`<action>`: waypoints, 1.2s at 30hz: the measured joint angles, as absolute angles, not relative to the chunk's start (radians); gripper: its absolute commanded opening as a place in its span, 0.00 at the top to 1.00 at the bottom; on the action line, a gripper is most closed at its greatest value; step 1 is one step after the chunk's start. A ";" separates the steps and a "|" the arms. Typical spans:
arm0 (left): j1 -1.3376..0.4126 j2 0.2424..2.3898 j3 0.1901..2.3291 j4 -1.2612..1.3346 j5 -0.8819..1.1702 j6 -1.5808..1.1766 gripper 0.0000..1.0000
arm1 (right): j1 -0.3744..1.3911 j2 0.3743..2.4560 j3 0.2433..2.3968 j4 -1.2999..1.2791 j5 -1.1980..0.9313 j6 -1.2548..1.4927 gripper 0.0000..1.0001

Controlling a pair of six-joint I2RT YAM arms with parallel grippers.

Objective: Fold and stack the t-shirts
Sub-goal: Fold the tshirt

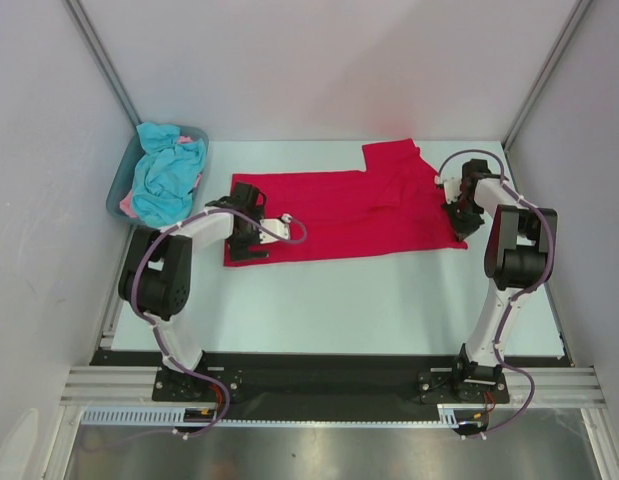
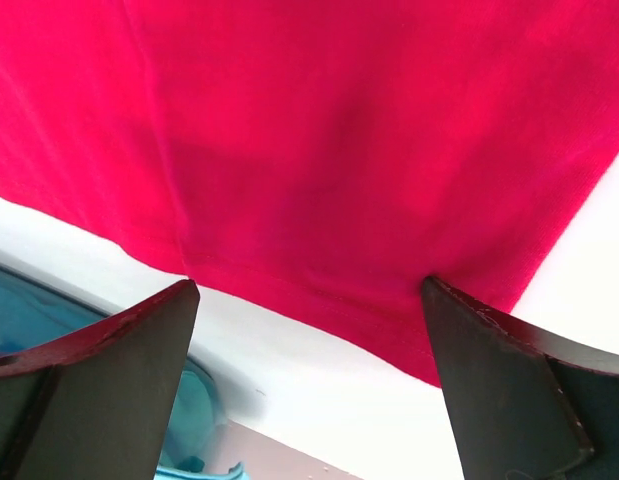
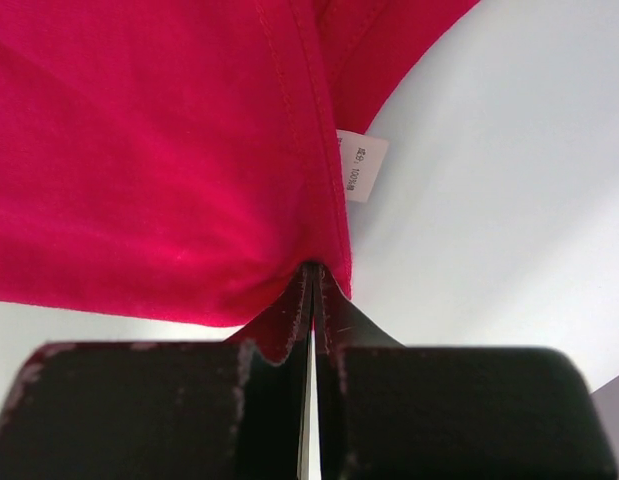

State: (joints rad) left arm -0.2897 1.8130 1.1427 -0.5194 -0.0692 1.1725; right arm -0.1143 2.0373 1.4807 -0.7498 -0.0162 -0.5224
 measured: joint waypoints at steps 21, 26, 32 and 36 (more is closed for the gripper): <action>-0.217 1.724 1.018 -0.444 -0.022 1.312 0.00 | -0.091 1.933 1.306 -0.633 0.017 -0.636 1.00; -0.215 1.706 0.993 -0.427 -0.022 1.324 0.00 | -0.089 1.900 1.260 -0.633 0.020 -0.659 1.00; -0.208 1.669 0.954 -0.442 -0.021 1.364 0.00 | -0.088 1.869 1.219 -0.651 0.026 -0.683 1.00; -0.208 1.634 0.921 -0.478 -0.019 1.401 0.00 | -0.087 1.852 1.197 -0.665 0.027 -0.692 1.00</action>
State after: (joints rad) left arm -0.2081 1.6344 0.9211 -0.4778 -0.0193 1.4014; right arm -0.0872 1.8519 1.1969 -0.6655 0.0269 -0.6918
